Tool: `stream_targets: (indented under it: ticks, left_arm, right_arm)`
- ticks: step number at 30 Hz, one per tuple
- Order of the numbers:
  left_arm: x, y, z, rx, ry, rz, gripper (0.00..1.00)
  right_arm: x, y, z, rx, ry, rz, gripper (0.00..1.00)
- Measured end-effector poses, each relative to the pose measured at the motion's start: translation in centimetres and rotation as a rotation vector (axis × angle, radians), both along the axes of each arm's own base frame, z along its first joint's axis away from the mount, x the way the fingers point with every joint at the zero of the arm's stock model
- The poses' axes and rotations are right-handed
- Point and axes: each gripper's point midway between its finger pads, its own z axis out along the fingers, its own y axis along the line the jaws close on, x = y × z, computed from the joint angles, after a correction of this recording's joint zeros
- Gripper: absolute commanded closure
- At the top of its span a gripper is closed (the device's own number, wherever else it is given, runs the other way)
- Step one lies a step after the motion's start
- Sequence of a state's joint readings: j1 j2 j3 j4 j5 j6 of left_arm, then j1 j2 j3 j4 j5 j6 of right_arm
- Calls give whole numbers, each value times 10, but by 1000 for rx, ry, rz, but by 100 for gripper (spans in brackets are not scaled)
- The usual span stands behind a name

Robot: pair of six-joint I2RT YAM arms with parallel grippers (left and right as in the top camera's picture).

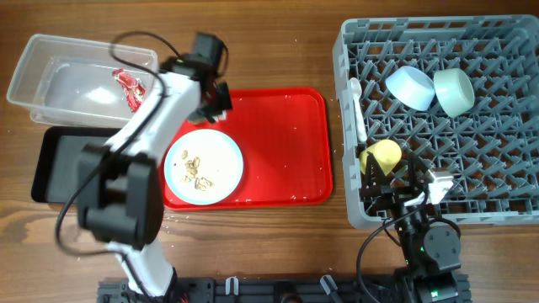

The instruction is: Sort waste into correct bins and load items into the dishwasher rack

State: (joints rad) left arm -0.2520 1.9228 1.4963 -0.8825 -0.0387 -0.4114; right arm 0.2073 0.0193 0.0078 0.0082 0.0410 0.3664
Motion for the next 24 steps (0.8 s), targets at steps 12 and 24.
stream_targets:
  ticks: [12,24]
  left_arm:
    - [52,191,56,16,-272,459,18]
    - [0,32,-26,36,64,-43,33]
  right_arm:
    - [0,0,0,0,0,0,0]
    - [0,0,0,0,0,0,1]
